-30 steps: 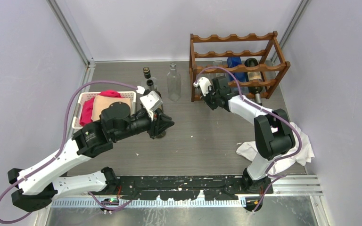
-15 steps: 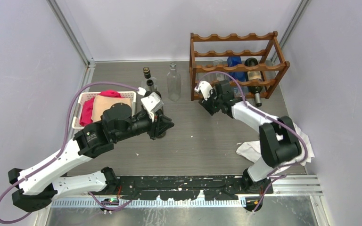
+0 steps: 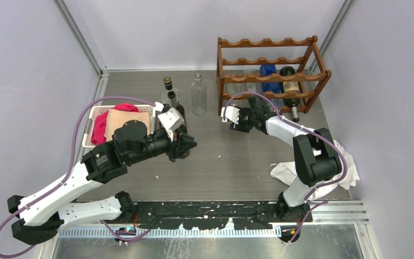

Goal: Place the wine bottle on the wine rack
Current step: Place the wine bottle in the wine rack.

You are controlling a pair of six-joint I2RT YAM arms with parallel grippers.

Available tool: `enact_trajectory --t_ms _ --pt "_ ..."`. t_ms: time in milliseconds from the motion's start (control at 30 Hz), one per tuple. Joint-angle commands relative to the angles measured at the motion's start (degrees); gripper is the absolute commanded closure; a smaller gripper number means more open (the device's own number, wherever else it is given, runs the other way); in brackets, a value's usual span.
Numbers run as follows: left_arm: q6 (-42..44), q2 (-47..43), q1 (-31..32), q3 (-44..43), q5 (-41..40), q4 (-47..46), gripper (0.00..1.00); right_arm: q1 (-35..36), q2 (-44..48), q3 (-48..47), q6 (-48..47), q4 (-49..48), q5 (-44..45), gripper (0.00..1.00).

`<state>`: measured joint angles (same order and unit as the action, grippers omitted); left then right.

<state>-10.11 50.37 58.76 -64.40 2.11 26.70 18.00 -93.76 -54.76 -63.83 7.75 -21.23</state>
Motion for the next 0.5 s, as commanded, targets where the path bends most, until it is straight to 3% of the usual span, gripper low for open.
enact_trajectory --t_ms 0,167,300,467 --pt "0.18 -1.62 -0.22 0.19 -0.77 -1.86 0.78 -0.31 -0.11 -2.89 -7.24 -2.55 -1.63 0.46" --pt "0.43 -1.59 -0.21 -0.14 -1.28 -1.55 0.78 -1.21 2.46 -6.57 -9.67 11.5 -8.83 0.53" --pt "0.99 -1.41 -0.19 -0.64 -1.41 -1.35 0.78 -2.39 3.17 -11.34 -14.51 24.43 -10.57 0.51" --pt "3.31 -1.5 -0.15 0.89 -1.63 -2.59 0.78 -5.06 -4.1 -28.83 -19.86 48.75 -10.9 0.48"
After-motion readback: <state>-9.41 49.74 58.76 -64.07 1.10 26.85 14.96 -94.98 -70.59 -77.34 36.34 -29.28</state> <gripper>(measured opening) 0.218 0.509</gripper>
